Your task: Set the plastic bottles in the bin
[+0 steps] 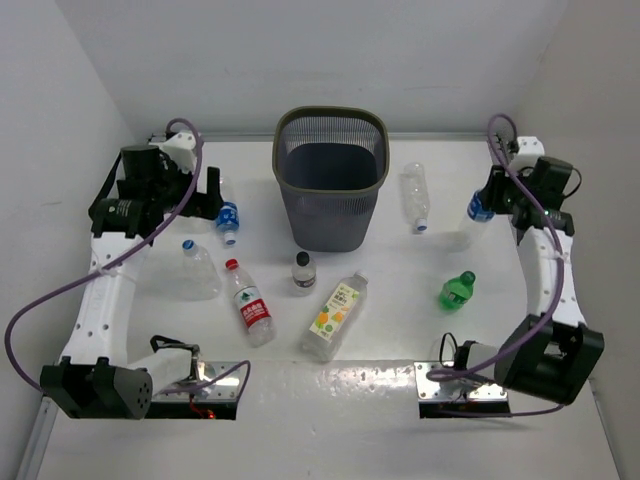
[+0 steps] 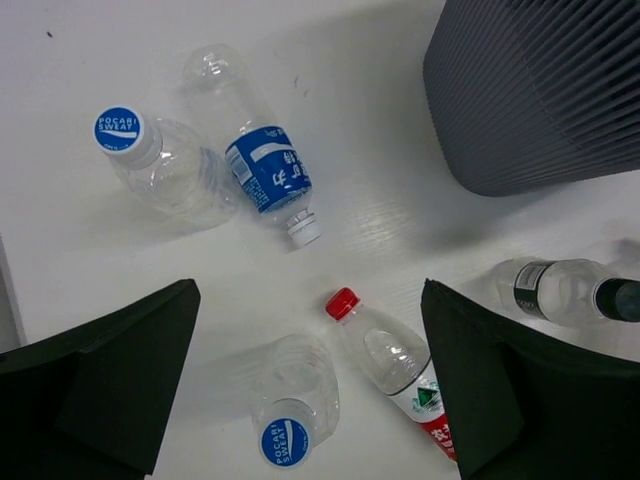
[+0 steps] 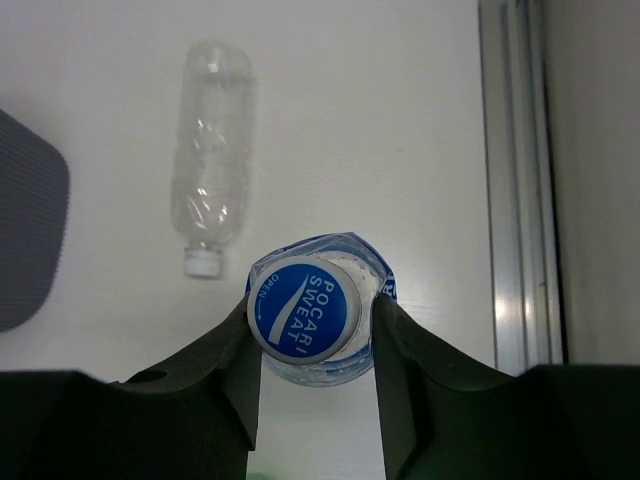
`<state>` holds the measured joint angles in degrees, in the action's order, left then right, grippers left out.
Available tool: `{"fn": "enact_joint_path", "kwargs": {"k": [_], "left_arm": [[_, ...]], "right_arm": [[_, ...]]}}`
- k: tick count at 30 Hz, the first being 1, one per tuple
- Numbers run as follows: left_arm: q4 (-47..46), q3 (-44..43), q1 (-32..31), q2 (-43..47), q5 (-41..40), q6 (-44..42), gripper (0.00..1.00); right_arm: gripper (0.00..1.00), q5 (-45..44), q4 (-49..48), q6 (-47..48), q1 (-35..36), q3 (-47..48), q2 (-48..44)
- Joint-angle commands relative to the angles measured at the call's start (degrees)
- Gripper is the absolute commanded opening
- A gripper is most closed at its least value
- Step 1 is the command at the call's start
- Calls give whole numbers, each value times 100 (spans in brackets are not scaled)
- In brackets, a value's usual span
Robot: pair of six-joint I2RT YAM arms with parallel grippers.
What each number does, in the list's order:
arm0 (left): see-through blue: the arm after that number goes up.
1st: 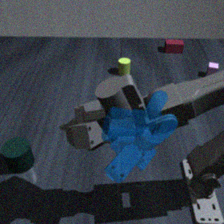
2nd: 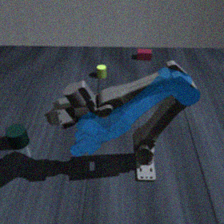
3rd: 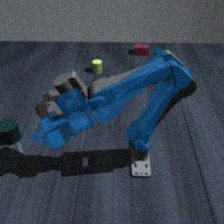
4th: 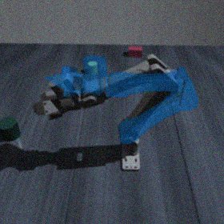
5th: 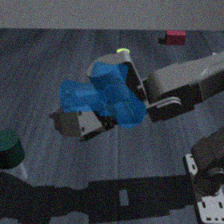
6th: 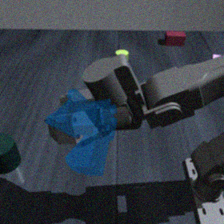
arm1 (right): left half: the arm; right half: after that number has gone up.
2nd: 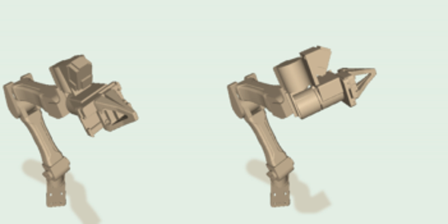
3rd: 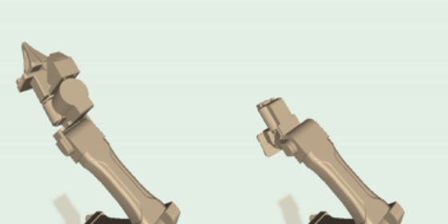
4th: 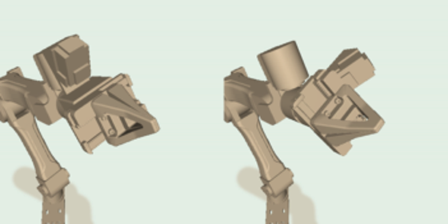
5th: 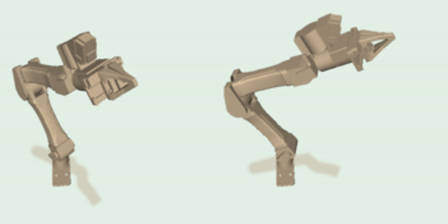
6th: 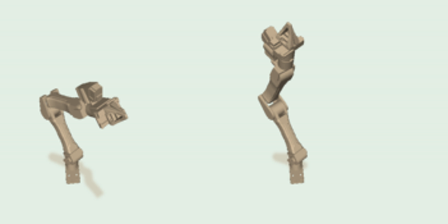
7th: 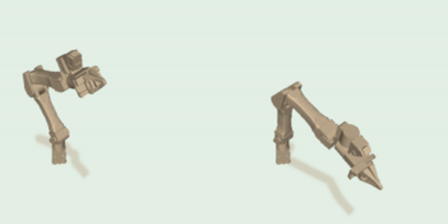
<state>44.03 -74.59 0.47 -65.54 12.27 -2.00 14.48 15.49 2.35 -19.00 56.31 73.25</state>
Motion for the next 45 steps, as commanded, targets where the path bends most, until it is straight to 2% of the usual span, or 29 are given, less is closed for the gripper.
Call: {"fn": "enact_joint_path", "kwargs": {"k": [1,2,3,6,9,11,14,15,16,18,19,22,28,29,30,33,35,41,45], "left_arm": [[-228,-30,50,436,292,-492,100],[-159,-82,50,558,537,-686,100],[-158,-169,50,612,713,-688,100],[-26,-363,-29,700,1163,-837,98],[193,-504,-292,700,1330,-899,97],[491,-644,-607,534,1540,-899,96],[694,-645,-1021,401,1594,-846,96],[695,-645,-1345,401,1516,-846,96],[695,-645,-1522,332,1428,-794,96],[747,-593,-1952,261,1270,-793,96],[800,-592,-2050,191,1269,-793,96],[852,-461,-2410,68,1207,-793,96],[967,32,-3157,138,988,-855,96],[967,110,-3237,138,918,-855,96],[967,111,-3324,138,865,-855,99],[967,233,-3685,33,742,-802,99],[967,348,-4071,-151,681,-680,99],[660,348,-4450,-635,741,-302,99],[519,260,-4599,-1021,803,50,97]], "right_arm": [[0,362,295,-191,-24,1029,-714],[0,528,532,-539,-24,1431,-794],[0,599,534,-638,-33,1435,-821],[0,1037,991,-1401,-24,3264,-813],[0,1494,1263,-2087,177,4498,-419],[0,1645,1308,-2639,510,5070,-234],[0,1664,1684,-2880,1310,5879,372],[0,1472,1808,-2863,1468,6169,774],[0,1374,2087,-2819,2053,6277,909],[0,1059,2213,-2680,2356,6636,1303],[0,952,2274,-2530,2880,6638,1401],[0,-5,2336,-1925,3797,6691,1788],[1,-962,2564,-1413,4387,6779,2439],[6,-1052,2652,-1369,4431,6787,2535],[32,-1131,2687,-1308,4493,6770,2606],[81,-1281,2802,-1368,4511,6621,2589],[100,-1360,2819,-1526,4493,6454,2423],[100,-1036,2977,-1984,4072,6410,1790],[100,-754,3275,-2142,3414,6305,1114]]}}
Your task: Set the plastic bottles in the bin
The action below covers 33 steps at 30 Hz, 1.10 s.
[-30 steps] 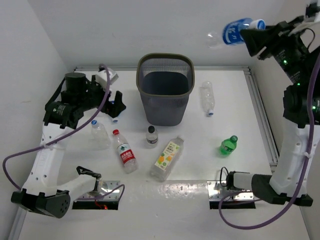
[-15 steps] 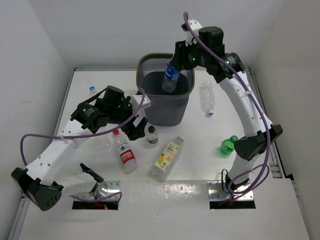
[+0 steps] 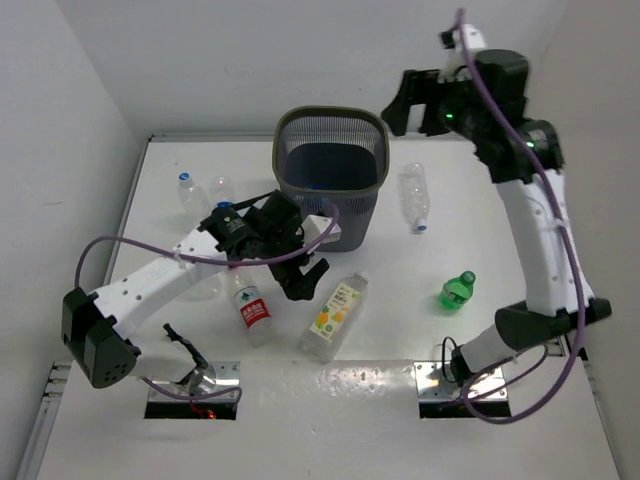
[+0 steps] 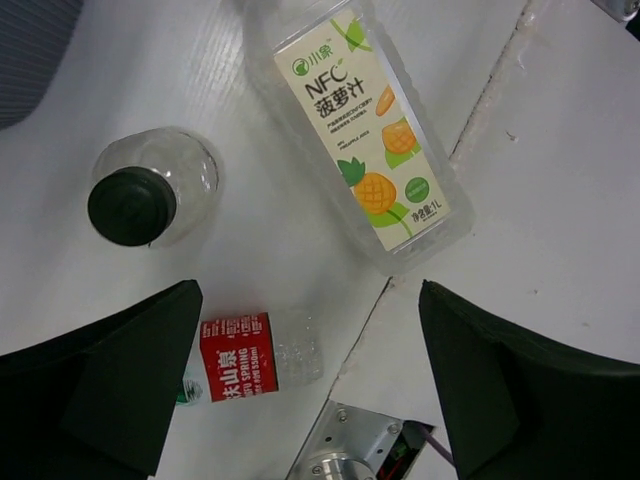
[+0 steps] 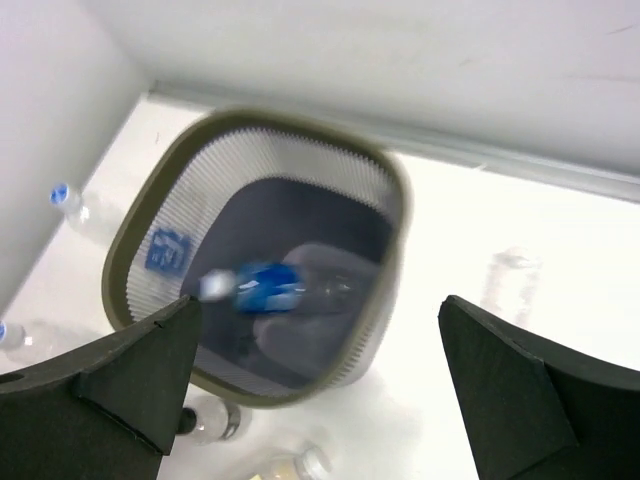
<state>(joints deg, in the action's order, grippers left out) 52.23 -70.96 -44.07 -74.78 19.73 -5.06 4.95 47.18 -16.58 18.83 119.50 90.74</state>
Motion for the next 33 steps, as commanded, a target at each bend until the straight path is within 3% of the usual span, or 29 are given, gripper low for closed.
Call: {"fn": "enact_joint_path", "kwargs": {"k": [1,8,9,16,20,33], "left_arm": [[-353,-259,-284,-263,58,357,96],[-468,-1182,-1471,-1072,-961,602,94],[-468,-1349,-1646,-1326,-1153,768,98],[-468,-1597,-1648,-2268,-1656,1999,99],[-538,-1676,-1648,-2619,-2226,2079,99],[-362,-2001,-1648,-3842,-2227,2132,99]], "right_arm": [[100,225,142,-249,-571,-163,-732],[100,620,388,-73,-1627,-1550,-1690],[100,734,423,-117,-1854,-1675,-1796],[100,1148,459,-249,-2471,-2071,-2042],[100,1428,389,-276,-2638,-2343,-2156],[100,1755,283,-258,-2788,-2774,-2244]]}}
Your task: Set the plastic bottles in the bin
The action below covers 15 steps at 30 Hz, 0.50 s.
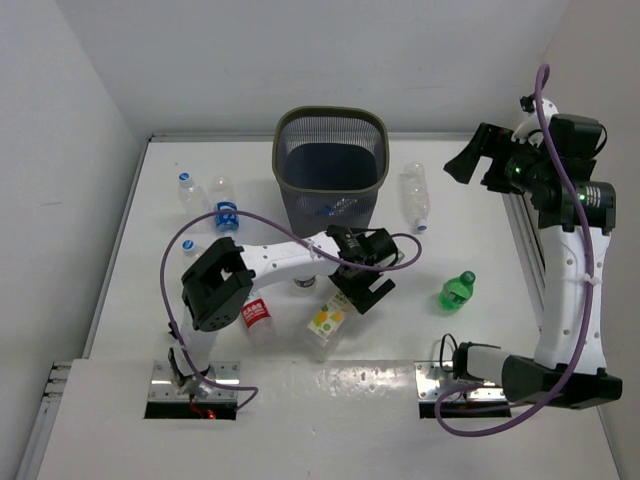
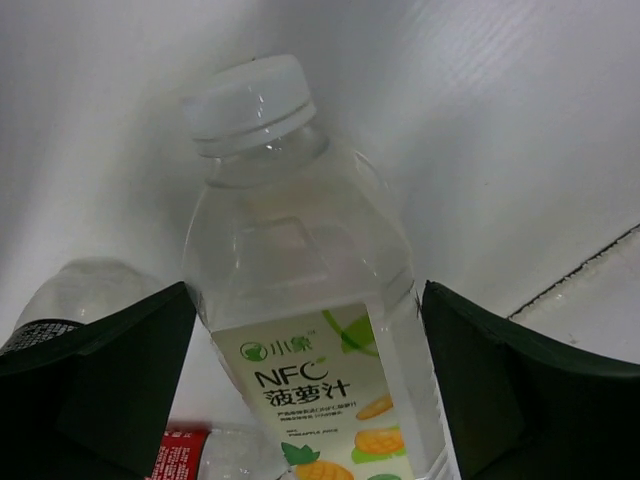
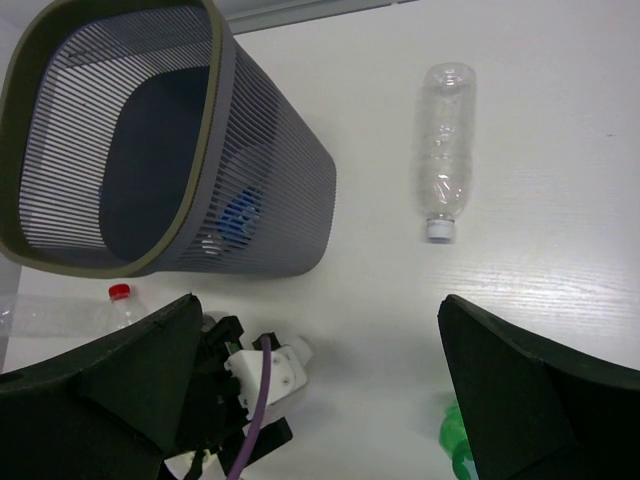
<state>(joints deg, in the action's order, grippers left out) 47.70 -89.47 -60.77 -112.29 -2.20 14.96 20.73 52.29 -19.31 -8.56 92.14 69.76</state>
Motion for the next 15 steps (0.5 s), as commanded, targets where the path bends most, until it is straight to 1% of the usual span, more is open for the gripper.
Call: {"fn": "enact_joint_path", "kwargs": {"k": [1,3,7,11,13,15], "left_arm": [[90,-150,22,-187,-35,130,99],[143,-150,22,-275,-88,130,99],[143,-150,22,-390,105,183,99],[143,-150,22,-443,158,78,94],[143,-97,22,-443,158,77,92],[143,-97,-31,-443,210,8,83]], "right_arm": [[100,186,-228,41,-67,-55,-147],[100,203,-228,76,-111,-99,-199],[100,300,-202,59,-199,-196,-243],[100,353,-185,77,-252,-249,-269],[100,388,-176,94,-278,-258,-304],[99,397,-158,94,-287,-214,-322]]}}
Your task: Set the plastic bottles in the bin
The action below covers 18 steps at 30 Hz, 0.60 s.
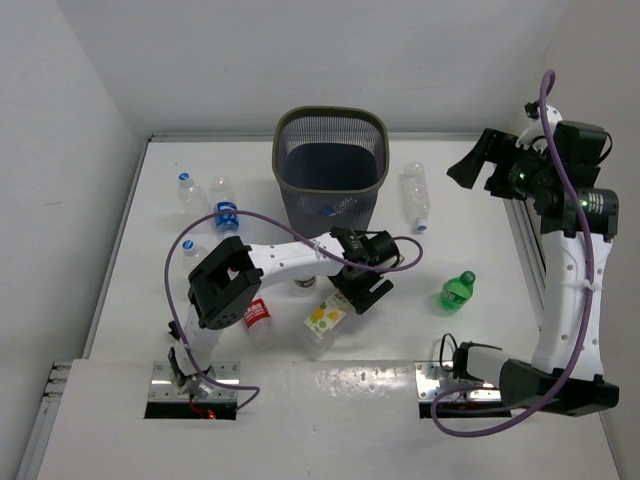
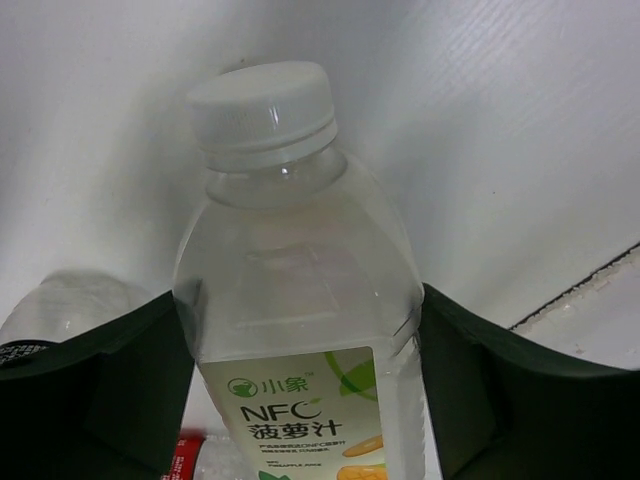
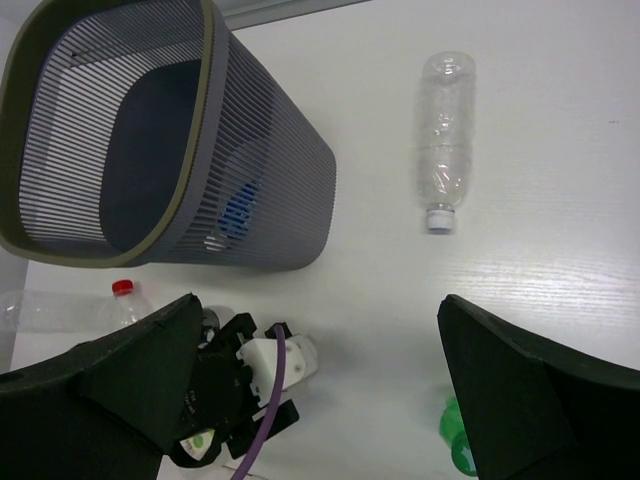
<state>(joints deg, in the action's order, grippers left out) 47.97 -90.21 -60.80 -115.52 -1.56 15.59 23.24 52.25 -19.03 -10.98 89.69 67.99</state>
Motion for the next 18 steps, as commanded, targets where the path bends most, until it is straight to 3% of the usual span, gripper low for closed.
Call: {"fn": "enact_joint_path", "kwargs": {"k": [1,2,3,6,9,13,15,17,18], "left_arm": [[117,-22,-29,-119,147,-126,77],[117,-179,-29,-50,200,-127,70],[117,-294,-29,3,287,-257,52],[64,-847,-178,442,666,-636,35],[-321,-1305,-345,1197,797,-1005,30],[-1532,-1542,-345,2313,649,-1540,22],[-1938,-1875,-293,2734,141,-1656,11],[-2184,-2192,-213,2886,-377,-1718,8],[-2325,-2472,-66,2947,-1032,-1718,8]], "right_arm": [[99,137,-154,66,-53,40,-145],[97,136,-119,92,-53,75,-163],[97,136,-92,101,-53,127,-180],[97,137,-4,136,-71,250,-198],[97,145,40,22,-71,338,-207],[97,163,75,-145,-71,531,-180],[97,154,84,-180,-71,541,-172],[97,154,58,-180,-62,532,-172],[97,154,31,-180,-71,515,-172]]}}
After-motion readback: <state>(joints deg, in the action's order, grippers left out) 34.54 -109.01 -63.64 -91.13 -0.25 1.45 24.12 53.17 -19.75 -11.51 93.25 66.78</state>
